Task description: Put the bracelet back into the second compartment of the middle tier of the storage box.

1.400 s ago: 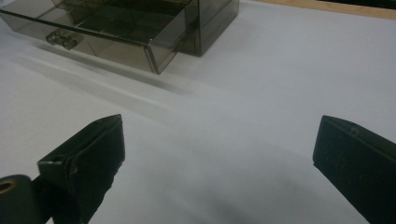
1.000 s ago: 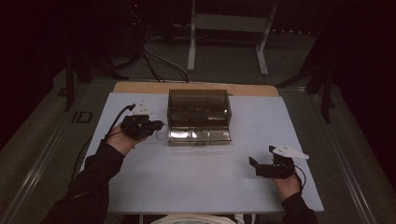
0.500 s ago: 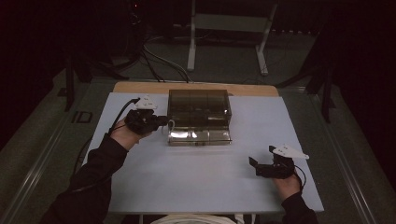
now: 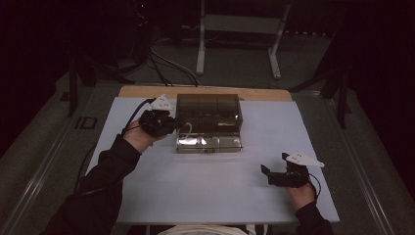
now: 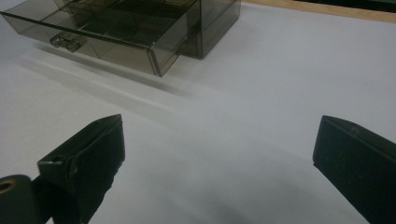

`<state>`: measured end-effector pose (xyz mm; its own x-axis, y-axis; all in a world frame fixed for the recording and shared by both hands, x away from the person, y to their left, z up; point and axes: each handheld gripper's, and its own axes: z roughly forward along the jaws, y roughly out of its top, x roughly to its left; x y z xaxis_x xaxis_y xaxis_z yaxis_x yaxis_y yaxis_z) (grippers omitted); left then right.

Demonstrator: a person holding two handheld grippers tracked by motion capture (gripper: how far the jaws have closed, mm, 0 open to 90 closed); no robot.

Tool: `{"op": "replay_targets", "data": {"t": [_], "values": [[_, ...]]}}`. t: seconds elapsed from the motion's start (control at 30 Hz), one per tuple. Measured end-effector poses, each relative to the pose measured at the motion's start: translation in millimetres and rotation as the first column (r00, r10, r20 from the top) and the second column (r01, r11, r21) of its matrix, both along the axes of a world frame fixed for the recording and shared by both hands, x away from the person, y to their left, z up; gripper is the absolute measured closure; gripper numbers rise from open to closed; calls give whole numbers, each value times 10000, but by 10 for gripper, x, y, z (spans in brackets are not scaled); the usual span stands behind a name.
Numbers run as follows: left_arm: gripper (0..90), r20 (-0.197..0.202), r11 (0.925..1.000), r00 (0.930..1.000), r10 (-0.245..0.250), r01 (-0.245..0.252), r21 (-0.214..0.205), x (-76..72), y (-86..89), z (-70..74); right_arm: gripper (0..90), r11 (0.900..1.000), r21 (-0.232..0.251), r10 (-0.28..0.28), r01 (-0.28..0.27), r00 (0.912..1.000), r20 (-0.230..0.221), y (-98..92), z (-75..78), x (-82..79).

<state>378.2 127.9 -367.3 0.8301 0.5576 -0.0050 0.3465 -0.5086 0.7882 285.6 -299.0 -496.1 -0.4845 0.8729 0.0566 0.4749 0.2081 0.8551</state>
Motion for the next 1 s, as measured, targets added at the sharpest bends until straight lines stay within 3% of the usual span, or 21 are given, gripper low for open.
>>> {"op": "replay_targets", "data": {"t": [0.67,0.87,1.0], "values": [[872,371,9941,9938,-1050,1058,-227,102,-238,39,19,9999,110,45,-45,10000,58,-4,10,-4],[872,548,9892,9879,-1453,1460,-97,120,-346,2,19,9999,104,97,-98,9999,102,-3,13,-7],[872,666,9819,9797,-1888,1894,-25,118,-423,-47,19,9999,89,118,-119,9999,112,-6,14,-7]]}}
